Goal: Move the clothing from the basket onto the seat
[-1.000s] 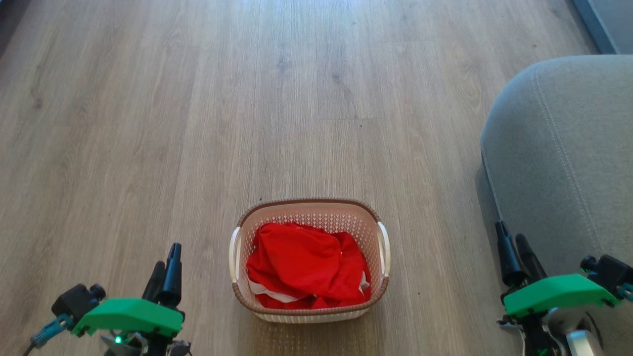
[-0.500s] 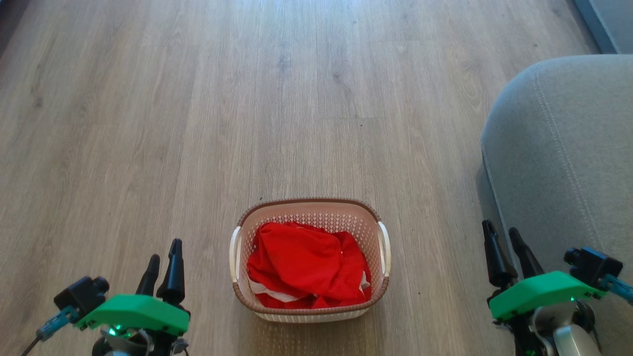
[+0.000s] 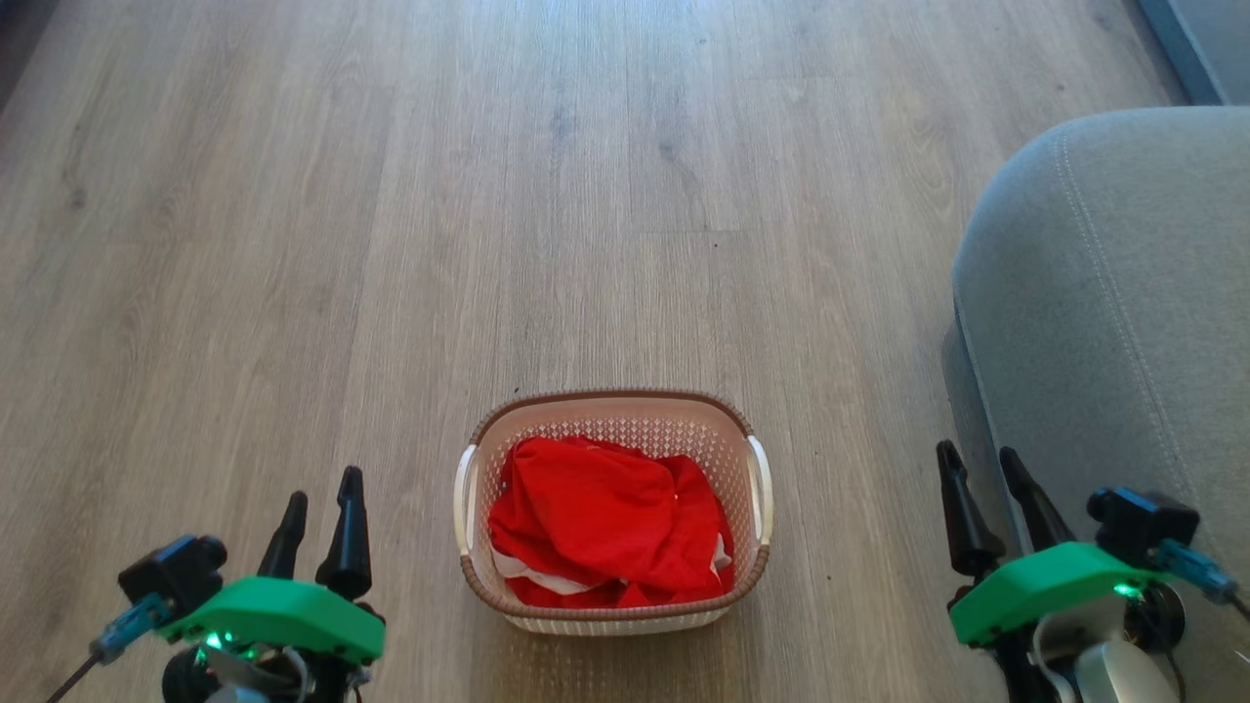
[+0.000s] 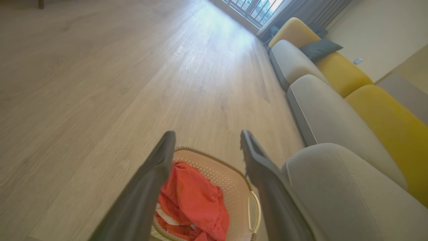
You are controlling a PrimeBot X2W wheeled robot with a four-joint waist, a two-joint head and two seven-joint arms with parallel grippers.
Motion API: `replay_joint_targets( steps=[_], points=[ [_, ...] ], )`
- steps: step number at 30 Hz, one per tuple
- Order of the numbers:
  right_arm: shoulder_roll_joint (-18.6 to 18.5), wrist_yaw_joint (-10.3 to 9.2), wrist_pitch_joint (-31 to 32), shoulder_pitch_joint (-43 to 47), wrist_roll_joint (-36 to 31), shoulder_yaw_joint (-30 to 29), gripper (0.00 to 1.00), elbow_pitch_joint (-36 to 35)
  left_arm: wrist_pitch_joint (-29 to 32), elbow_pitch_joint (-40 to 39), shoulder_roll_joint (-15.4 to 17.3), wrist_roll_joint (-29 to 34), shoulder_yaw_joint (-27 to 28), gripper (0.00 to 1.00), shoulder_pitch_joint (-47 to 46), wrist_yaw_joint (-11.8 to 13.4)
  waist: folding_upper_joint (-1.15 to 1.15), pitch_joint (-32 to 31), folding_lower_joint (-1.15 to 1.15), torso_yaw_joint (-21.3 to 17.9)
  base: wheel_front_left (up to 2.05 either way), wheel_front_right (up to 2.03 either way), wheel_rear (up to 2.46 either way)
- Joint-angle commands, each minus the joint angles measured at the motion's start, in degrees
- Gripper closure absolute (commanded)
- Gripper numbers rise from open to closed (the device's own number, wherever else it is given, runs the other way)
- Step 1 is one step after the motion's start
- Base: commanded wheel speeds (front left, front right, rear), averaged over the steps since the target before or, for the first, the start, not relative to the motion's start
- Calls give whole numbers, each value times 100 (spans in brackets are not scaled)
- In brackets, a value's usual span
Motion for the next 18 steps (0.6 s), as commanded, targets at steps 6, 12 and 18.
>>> replay_joint_targets(
  steps=[6,12,18],
  points=[
    [-91,-1,-187,-305,-595,144,0,-128,-182,-217,60,559,89,0,-273,89,0,2,0,-9,0,0,0],
    [-95,-1,-289,-316,-1031,187,0,-111,-283,-239,63,961,81,0,-281,110,0,14,0,-9,0,0,0],
    [-95,-1,-390,-332,-1427,206,0,-82,-383,-276,66,1343,60,0,-287,153,0,16,0,-7,0,0,0]
  ],
)
